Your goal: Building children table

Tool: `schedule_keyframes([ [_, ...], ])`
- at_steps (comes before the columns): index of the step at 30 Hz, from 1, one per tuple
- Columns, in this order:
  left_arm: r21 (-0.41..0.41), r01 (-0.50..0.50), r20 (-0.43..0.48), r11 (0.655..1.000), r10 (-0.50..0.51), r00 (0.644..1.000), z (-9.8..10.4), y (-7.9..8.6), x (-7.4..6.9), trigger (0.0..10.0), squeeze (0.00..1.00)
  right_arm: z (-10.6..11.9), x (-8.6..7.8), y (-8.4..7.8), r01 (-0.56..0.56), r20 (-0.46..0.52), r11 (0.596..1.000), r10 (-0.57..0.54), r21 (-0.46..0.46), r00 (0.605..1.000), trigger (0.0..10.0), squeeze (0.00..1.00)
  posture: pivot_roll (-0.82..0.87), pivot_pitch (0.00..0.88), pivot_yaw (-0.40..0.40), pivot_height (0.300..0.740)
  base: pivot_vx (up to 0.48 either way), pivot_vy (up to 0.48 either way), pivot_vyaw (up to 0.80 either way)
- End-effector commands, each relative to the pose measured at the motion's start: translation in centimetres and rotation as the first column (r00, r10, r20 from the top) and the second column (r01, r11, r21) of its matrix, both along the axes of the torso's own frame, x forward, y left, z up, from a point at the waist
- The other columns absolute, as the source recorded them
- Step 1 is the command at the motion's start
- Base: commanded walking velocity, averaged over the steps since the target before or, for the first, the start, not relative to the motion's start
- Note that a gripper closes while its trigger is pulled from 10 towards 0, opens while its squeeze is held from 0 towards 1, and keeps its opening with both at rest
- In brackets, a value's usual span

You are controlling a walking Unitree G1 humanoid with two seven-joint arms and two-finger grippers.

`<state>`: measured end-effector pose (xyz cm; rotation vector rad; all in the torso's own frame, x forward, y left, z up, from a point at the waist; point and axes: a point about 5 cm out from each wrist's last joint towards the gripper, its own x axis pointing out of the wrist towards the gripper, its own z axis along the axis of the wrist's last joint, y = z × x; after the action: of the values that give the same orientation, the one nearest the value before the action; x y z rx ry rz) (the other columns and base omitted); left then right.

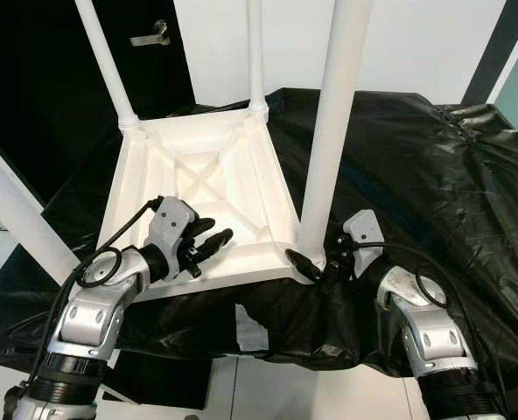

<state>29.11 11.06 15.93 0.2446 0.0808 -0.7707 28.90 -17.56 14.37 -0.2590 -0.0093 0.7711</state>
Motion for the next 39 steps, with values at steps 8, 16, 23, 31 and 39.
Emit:
schedule_keyframes([
  [8,-0.042,0.301,-0.054,0.953,-0.303,0.951,-0.3,-0.9,-3.2,10.0,0.0,0.4,1.7,1.0,-0.182,-0.007,0.979,0.182,-0.092,0.983,6.6,0.0,-0.03,0.0,0.023,0.74,0.0,0.0,0.0],
  [16,-0.037,0.368,-0.073,0.929,-0.37,0.926,-0.5,-1.6,-4.3,10.0,0.0,0.0,2.1,0.5,-0.236,-0.063,0.962,0.229,-0.138,0.971,0.0,0.0,-0.02,0.0,0.017,0.74,0.0,0.0,0.0],
  [23,-0.031,0.351,-0.068,0.936,-0.352,0.934,-0.5,-1.6,-4.1,10.0,0.0,-0.3,2.1,0.1,-0.211,-0.071,0.97,0.204,-0.118,0.976,2.0,0.0,-0.03,0.0,0.012,0.74,0.0,0.0,0.0],
  [31,-0.032,0.305,-0.048,0.952,-0.307,0.951,-0.5,-1.6,-3.9,10.0,0.0,-1.7,1.5,0.8,-0.043,-0.103,0.997,0.035,-0.07,0.994,10.0,0.0,-0.02,0.0,-0.011,0.74,0.0,0.0,0.0],
  [39,-0.064,0.285,-0.032,0.956,-0.288,0.957,-0.2,-1.8,-3.9,10.0,0.0,-3.1,-0.2,3.6,0.197,-0.091,0.98,-0.197,-0.001,0.976,10.0,0.0,-0.02,0.0,-0.007,0.74,0.0,0.0,0.0],
])
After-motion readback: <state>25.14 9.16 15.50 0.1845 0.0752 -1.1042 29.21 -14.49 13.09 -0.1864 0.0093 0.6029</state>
